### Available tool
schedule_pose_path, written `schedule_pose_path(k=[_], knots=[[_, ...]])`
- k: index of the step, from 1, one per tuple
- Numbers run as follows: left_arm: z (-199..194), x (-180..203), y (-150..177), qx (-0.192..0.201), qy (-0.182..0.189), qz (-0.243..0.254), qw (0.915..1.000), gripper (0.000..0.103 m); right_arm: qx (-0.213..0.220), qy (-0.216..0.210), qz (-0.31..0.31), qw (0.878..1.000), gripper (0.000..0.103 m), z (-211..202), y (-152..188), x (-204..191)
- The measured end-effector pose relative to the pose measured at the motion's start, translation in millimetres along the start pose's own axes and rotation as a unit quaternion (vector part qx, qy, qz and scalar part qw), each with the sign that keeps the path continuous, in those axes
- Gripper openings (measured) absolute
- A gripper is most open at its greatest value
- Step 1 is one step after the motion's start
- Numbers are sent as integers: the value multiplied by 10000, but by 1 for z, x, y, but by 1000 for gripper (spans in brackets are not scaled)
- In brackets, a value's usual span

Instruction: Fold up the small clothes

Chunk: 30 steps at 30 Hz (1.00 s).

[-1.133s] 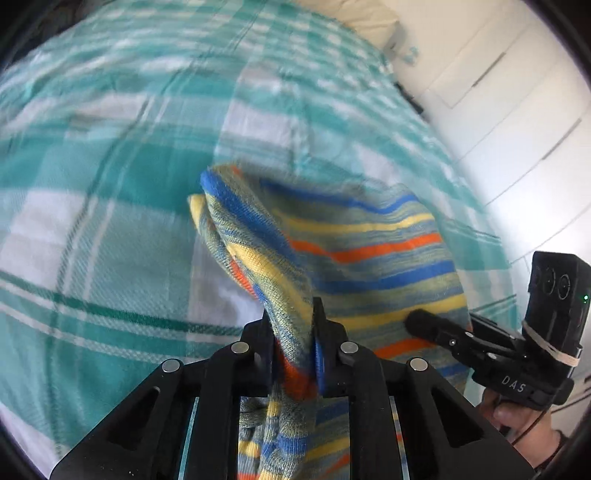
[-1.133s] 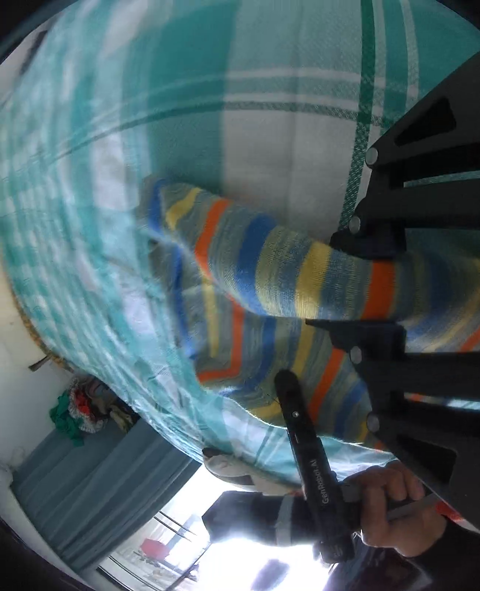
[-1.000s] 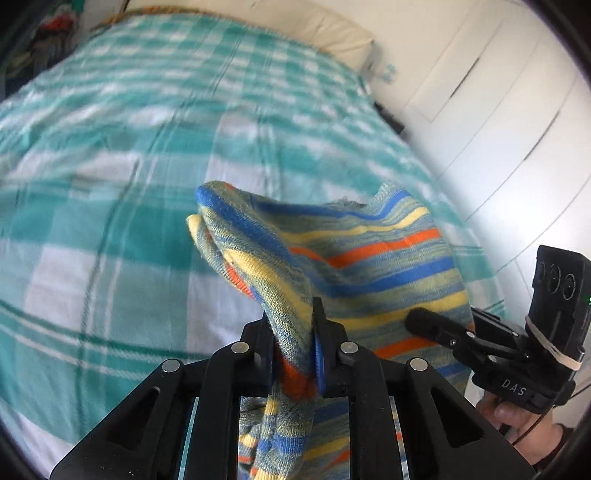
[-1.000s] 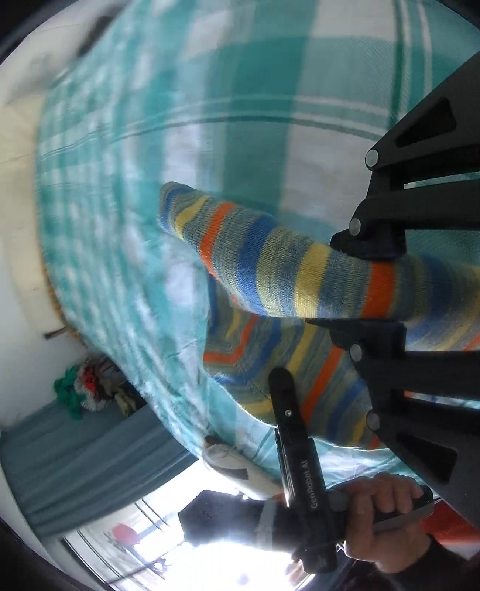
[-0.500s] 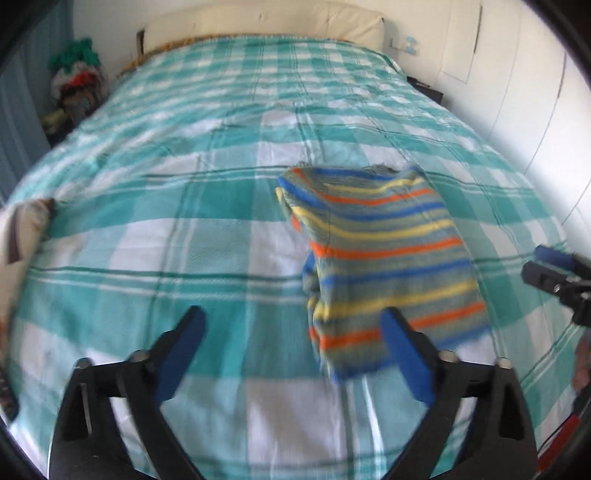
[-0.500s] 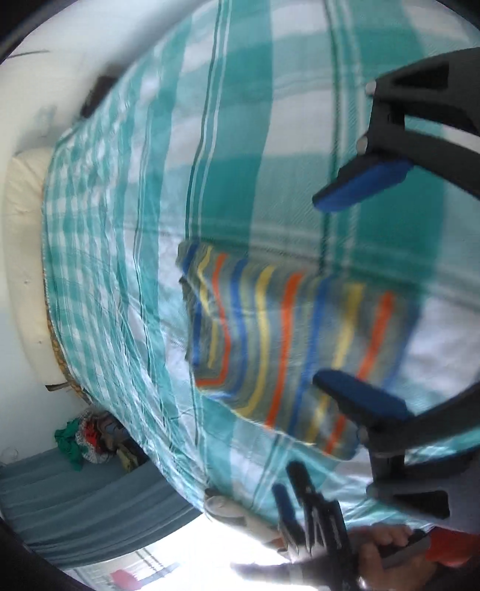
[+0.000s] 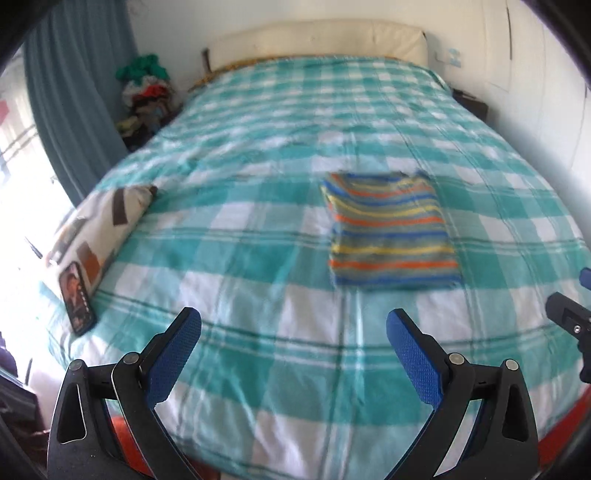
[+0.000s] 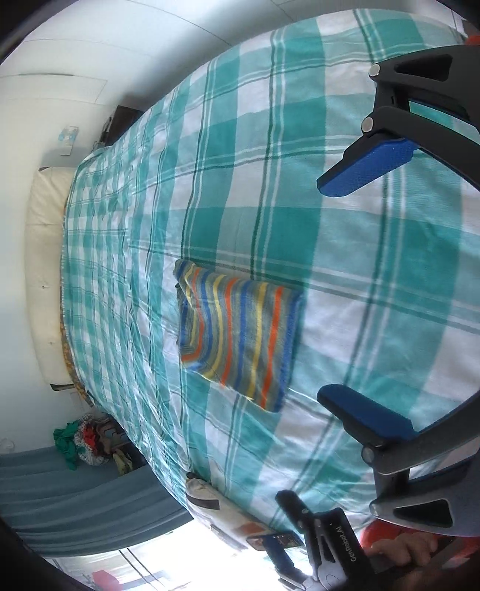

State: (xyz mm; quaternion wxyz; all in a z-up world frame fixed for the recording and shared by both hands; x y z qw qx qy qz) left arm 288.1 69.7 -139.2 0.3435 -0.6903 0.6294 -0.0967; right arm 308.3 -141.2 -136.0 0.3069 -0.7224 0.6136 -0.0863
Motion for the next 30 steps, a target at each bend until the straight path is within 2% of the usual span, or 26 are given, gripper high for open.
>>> schedule_pose_path(k=[2,5,10,15,24,30], knots=[[-8,1,6,-102,108,30,9999,101,14,-62,-11,10000,102,-12,3,-8],[-20,-4,12,-82,-49,26,10000,101,-36,-11,-137,9999,102,-25,8,-19],[-34,-10,22,-160,50,-71,9998,101,-209,-49,-208,9996,102,-34,21,-36],[-45,-16,30,-111,-134,35,9998,101,-254,-1,-364,9990,102,-43,27,-51],[-56,-24,43,-307,57,-153,9994,101,-290,-71,-514,9982,102,-57,25,-71],[-68,-20,43,-243,111,-128,9996,101,-242,-63,-557,9981,102,-65,24,-77]])
Point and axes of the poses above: each gripper's, at about its wrist camera, not at the fingertips, and z roughly the way its jaws point, x to its right, y to its underside, the point moved 10 cm from there along z, roughly the way its jaws point, and after that the axes turned 15 degrees about -y, right-handed, at the moved point
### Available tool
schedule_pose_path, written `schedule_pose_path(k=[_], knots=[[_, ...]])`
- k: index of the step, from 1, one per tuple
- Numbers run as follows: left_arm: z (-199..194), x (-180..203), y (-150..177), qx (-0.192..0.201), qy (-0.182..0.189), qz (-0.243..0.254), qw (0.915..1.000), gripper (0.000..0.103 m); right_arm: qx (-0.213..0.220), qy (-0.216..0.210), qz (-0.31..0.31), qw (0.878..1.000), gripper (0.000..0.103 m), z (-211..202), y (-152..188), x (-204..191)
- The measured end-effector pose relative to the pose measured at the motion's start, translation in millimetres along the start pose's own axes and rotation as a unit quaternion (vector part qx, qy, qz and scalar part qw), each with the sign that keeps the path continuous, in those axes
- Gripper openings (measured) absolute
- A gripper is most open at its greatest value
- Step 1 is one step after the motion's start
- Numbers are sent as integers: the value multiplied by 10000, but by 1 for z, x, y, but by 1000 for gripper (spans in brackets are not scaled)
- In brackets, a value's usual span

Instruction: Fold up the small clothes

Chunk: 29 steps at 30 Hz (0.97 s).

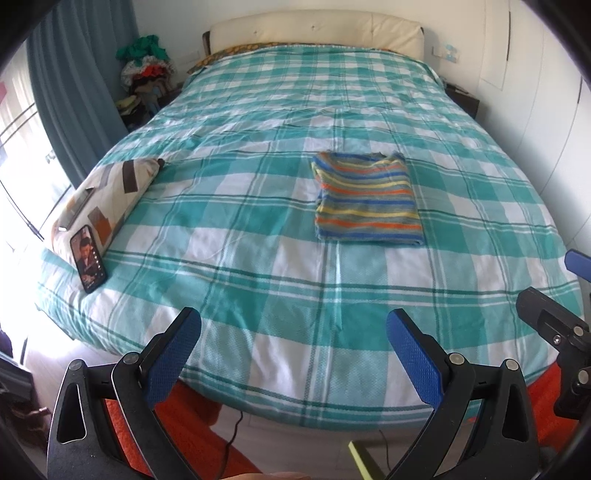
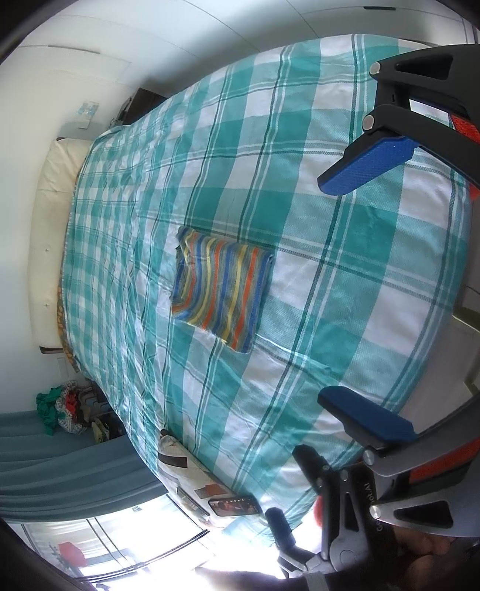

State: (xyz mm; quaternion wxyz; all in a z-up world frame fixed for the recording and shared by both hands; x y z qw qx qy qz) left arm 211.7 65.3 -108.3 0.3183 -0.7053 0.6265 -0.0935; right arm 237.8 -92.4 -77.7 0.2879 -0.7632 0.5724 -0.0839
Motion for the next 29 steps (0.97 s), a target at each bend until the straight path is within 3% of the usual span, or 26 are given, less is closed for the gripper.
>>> schedule_pose_path(k=[29], knots=[[-11,-4,-8,157,-46,-57,9998,101,111,51,105,9999,102,-5,2,3]])
Point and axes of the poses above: each gripper's, at about its wrist camera, not at the fingertips, and z roughly the way its jaws point, x to its right, y to its underside, the point moved 10 cm from there along z, roughly the way its jaws point, and after that the axes turned 15 degrees about -y, right-handed, at the moved point
